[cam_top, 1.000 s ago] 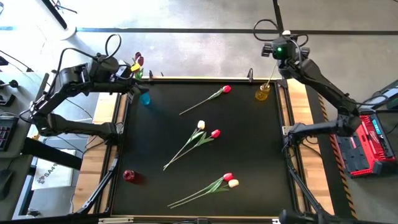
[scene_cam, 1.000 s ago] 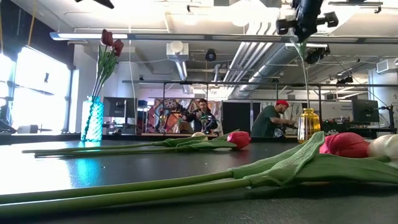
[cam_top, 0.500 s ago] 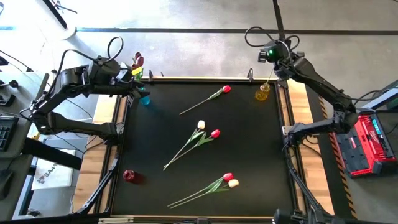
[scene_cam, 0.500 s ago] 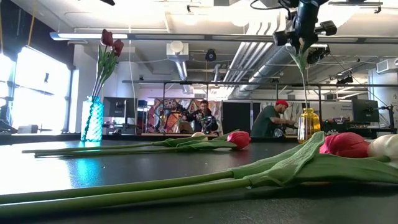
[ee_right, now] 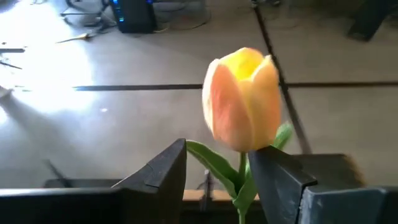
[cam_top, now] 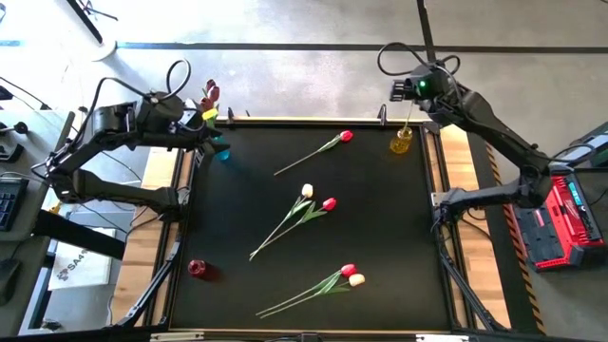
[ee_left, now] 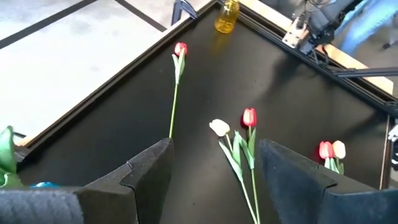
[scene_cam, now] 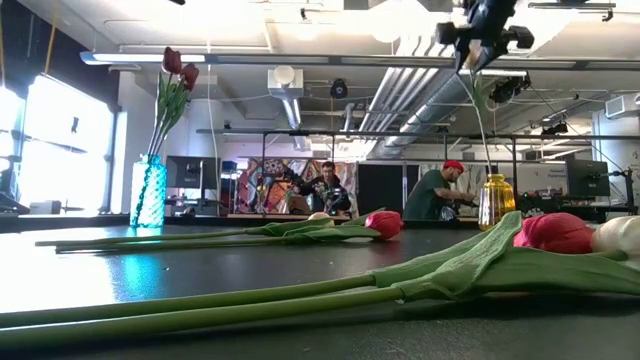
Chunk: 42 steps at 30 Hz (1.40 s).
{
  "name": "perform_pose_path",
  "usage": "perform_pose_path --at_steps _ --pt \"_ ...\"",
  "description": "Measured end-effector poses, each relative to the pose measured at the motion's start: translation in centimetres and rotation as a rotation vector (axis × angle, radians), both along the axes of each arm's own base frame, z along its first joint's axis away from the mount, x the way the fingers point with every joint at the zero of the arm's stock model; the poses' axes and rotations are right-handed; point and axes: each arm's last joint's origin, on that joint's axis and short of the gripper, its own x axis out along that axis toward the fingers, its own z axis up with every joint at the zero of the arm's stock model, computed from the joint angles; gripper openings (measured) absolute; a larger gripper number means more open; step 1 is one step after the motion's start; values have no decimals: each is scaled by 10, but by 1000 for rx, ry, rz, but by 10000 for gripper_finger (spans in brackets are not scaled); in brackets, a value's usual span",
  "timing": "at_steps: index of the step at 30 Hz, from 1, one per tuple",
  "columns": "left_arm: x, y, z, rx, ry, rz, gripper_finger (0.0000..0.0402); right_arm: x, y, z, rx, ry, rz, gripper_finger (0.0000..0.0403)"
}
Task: Sort flowers into vase by color
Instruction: Put the center yellow flower into the yellow vase
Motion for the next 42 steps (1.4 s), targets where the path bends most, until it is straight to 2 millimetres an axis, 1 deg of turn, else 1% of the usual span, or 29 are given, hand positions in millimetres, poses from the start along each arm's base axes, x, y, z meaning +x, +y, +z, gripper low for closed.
perform_pose_path --at_steps 4,9,13,20,30,36,42 --pt "2 -2 0 20 11 1 227 -6 4 2 50 10 -28 163" --pt "6 -3 -2 22 20 -10 227 -13 8 -7 163 26 -48 163" --pt "10 -5 -3 20 31 -24 227 -15 12 -12 248 30 -18 163" --pt "18 -7 -6 14 49 -50 227 -20 13 -19 439 -22 100 163" --pt "31 -16 -10 -27 66 -87 227 -21 18 -20 522 -71 152 163" --pt "39 -25 -14 -43 80 -110 227 -19 28 -17 562 -111 249 163" --pt "51 -35 -19 -54 103 -111 227 -8 43 -17 601 -106 364 163"
